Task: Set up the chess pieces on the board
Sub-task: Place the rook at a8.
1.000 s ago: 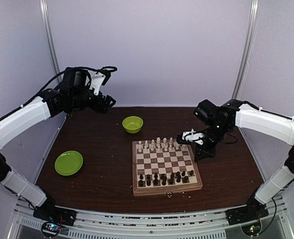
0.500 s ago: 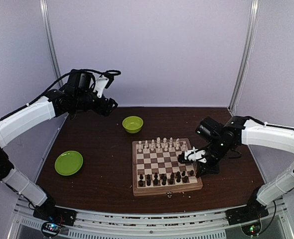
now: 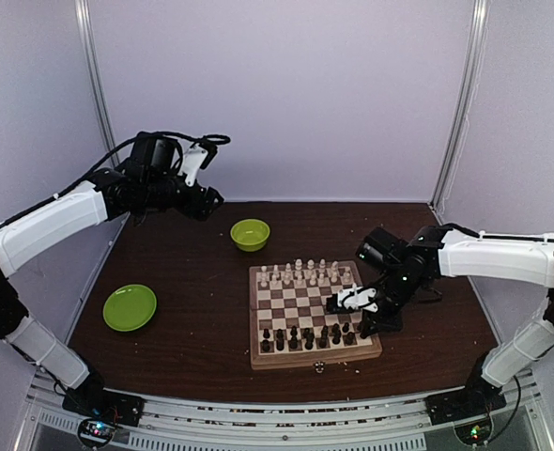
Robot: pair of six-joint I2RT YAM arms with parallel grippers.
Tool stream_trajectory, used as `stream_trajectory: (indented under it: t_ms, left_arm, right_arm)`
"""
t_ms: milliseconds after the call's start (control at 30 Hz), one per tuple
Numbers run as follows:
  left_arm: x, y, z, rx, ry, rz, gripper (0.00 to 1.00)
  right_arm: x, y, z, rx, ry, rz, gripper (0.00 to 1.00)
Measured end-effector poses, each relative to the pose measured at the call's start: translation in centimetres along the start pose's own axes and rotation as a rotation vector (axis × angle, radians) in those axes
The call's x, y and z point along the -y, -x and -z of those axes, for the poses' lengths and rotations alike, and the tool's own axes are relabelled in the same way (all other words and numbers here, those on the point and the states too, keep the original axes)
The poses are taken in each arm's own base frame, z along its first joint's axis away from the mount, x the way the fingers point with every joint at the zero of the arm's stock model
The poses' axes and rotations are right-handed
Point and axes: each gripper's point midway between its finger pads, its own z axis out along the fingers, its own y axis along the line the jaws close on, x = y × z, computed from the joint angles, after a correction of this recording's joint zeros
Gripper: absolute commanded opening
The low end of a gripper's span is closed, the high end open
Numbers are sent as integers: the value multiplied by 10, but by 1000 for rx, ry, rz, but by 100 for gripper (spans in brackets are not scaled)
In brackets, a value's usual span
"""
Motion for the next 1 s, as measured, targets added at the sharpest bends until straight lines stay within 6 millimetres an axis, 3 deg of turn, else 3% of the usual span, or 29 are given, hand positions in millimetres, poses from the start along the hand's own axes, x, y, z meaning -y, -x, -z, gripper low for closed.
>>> stream_trajectory:
  t_ms: [567,833,1000]
  left_arm:
    - [2,-4,-5,-15,-9,-1,78]
    - [2,-5,-7,-19,-10,-1,78]
    - [3,-7,-10,-27,-14,-1,78]
  right_arm:
    - [6,-1,-17,-31,3,12,12]
    - [9,-11,-27,-71,6,8,12]
    - [11,-12,-27,-72,-1,3,22]
